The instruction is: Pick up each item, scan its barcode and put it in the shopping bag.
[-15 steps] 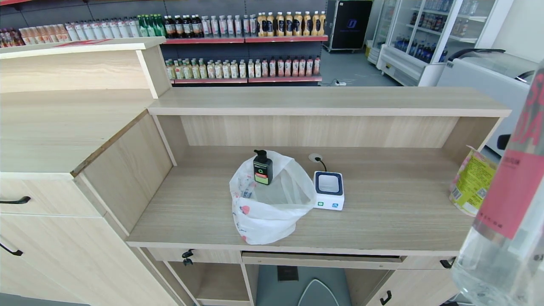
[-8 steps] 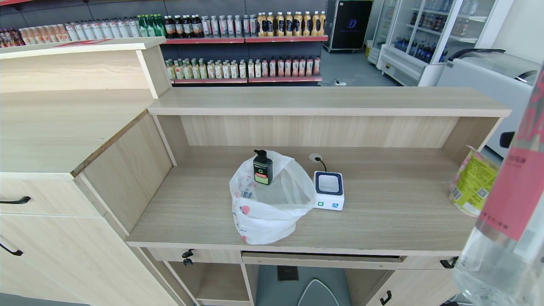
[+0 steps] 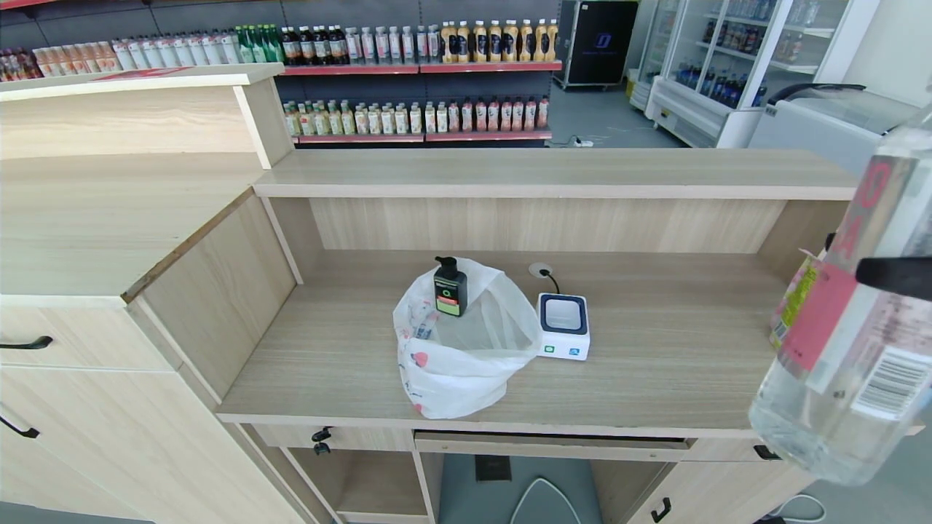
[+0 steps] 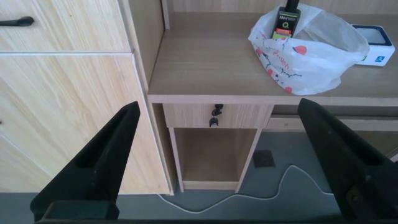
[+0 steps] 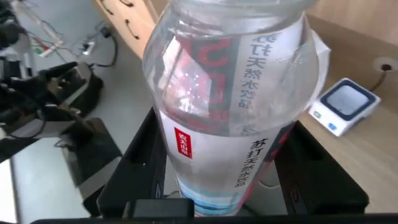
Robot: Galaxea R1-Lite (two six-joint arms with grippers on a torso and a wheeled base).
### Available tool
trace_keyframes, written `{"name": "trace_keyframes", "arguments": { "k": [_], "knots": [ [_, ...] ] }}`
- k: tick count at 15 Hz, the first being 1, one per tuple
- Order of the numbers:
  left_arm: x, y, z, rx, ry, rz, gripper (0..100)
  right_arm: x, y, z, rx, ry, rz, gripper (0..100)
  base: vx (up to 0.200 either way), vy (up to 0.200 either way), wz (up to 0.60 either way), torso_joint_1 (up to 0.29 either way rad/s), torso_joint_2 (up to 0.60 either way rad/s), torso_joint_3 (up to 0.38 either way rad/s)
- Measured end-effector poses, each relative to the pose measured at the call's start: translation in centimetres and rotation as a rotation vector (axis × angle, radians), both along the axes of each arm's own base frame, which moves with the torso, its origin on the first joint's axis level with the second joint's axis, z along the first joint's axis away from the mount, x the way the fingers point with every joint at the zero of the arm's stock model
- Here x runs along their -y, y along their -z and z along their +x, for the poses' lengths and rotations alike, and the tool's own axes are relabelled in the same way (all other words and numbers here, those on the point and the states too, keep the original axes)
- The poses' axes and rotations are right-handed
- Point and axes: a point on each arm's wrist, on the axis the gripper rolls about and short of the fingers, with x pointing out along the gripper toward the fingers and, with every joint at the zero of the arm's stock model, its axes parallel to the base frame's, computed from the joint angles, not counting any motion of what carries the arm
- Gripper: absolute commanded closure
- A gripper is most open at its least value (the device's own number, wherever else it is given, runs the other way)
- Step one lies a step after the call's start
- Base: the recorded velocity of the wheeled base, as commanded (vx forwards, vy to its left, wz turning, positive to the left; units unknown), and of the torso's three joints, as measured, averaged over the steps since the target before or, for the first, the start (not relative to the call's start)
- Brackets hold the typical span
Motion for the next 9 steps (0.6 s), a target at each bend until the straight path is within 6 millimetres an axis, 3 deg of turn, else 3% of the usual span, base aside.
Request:
{"name": "trace_keyframes", "arguments": {
  "k": [3, 7, 9],
  "knots": [
    [0.0, 0.0, 0.0, 0.0, 0.0, 0.0, 0, 2.7, 1.5, 2.9, 0.138, 0.264, -0.17, 100, 0.0, 0.0, 0.0, 0.0, 0.0, 0.0],
    [0.0, 0.0, 0.0, 0.0, 0.0, 0.0, 0, 8.9, 3.2, 7.4, 0.474, 0.647, -0.37, 100, 0.0, 0.0, 0.0, 0.0, 0.0, 0.0],
    [0.0, 0.0, 0.0, 0.0, 0.0, 0.0, 0, 11.8, 5.5, 8.8, 0.55, 0.775, -0.439, 100, 0.0, 0.0, 0.0, 0.0, 0.0, 0.0]
  ]
}}
